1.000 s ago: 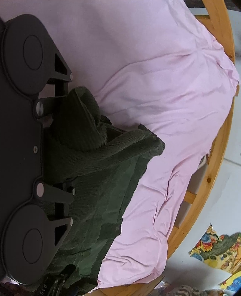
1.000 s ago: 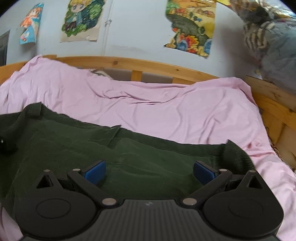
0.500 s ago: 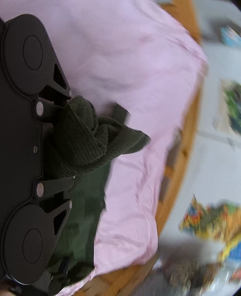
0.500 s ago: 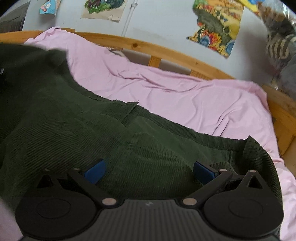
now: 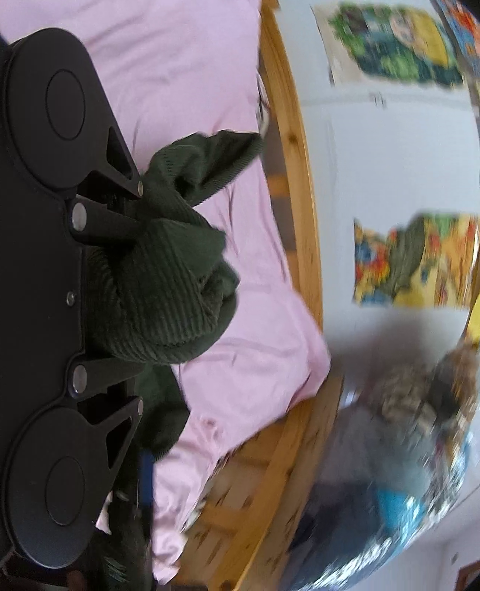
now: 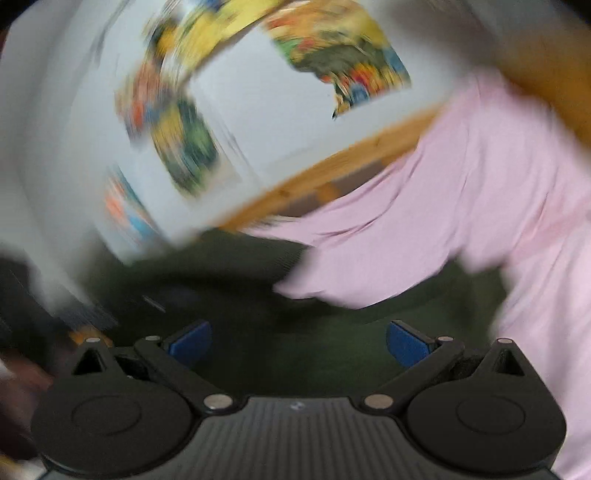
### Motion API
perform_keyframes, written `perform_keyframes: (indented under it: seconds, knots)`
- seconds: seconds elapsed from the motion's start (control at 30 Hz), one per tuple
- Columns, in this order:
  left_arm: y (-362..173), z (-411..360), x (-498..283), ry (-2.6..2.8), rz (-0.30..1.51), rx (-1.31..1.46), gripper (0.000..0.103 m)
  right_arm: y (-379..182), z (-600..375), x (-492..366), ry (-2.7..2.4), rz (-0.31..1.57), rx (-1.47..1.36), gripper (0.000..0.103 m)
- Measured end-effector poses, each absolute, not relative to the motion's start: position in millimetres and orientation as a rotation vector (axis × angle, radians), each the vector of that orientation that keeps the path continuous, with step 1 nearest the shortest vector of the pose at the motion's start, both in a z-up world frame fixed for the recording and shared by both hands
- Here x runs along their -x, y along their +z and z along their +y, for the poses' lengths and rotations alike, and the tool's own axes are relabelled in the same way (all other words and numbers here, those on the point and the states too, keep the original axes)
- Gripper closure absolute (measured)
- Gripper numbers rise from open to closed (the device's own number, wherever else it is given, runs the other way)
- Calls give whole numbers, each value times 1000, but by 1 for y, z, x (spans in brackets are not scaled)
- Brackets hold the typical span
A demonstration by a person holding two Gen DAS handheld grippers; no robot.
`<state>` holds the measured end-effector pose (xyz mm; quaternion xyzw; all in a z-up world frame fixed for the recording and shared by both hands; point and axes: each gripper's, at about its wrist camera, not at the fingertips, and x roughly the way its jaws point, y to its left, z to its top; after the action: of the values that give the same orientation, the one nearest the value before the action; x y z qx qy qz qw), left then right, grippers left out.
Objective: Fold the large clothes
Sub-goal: 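Lift the shirt bundle with the left gripper while the right gripper moves beside it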
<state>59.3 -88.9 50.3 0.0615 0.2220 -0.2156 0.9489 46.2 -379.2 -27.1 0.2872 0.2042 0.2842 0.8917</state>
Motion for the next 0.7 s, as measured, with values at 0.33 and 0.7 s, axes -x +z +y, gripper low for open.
perform_keyframes:
  seconds: [0.33, 0.7]
  knots:
    - [30, -138, -40, -565, 452, -314, 86, -95, -398, -154, 869, 495, -1330, 0]
    - [8, -199, -10, -751, 450, -502, 86, -78, -461, -128, 721, 308, -1266, 0]
